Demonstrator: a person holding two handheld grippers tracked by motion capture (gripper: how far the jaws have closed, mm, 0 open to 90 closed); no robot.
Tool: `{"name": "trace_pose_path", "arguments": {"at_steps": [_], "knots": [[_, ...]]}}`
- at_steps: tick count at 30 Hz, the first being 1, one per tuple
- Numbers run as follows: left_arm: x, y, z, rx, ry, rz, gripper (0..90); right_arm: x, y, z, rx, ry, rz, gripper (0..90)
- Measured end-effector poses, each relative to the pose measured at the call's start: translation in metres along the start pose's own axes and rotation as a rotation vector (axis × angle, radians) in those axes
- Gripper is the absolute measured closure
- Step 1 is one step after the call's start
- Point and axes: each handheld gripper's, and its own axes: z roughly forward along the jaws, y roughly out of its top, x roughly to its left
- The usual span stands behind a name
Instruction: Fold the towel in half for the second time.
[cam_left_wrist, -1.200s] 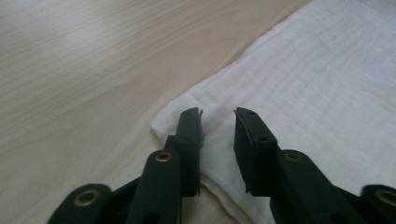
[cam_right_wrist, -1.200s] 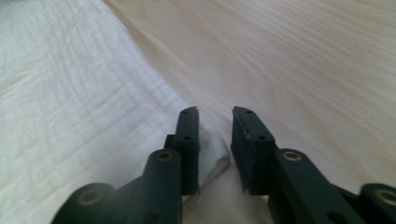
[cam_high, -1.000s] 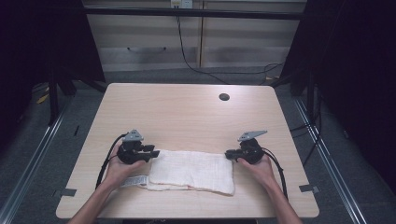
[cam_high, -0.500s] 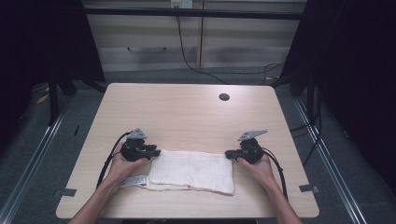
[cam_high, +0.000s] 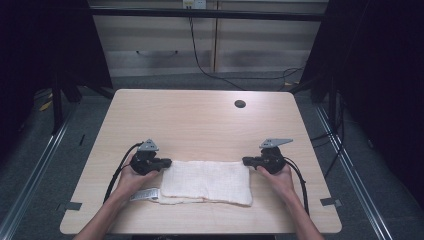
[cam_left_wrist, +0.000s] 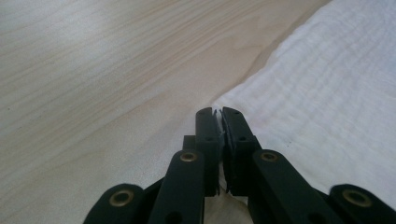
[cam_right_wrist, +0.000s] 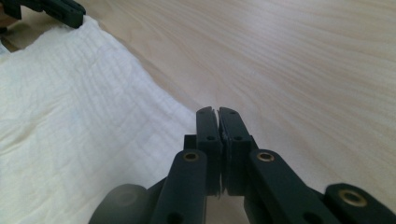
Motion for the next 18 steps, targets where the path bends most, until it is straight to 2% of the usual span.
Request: {"name": "trace_pose_path", "arguments": {"at_steps": [2,10,18], "knots": [[0.0,0.0,0.0,-0.002,-0.002,-0.009,86.1,0.001,0.001,-0.002,-0.012,0.005,0.004,88.1],[-0.002,-0.001,0.0,-0.004,0.015,-0.006,86.2,0.008,0.006,-0.011,-0.058,0.012,-0.014,88.1],[-0.003,-0.002,0.0,-0.01,0.023,-0.007,86.2,0.024,0.012,-0.023,-0.102,0.051,-0.034,88.2]]}}
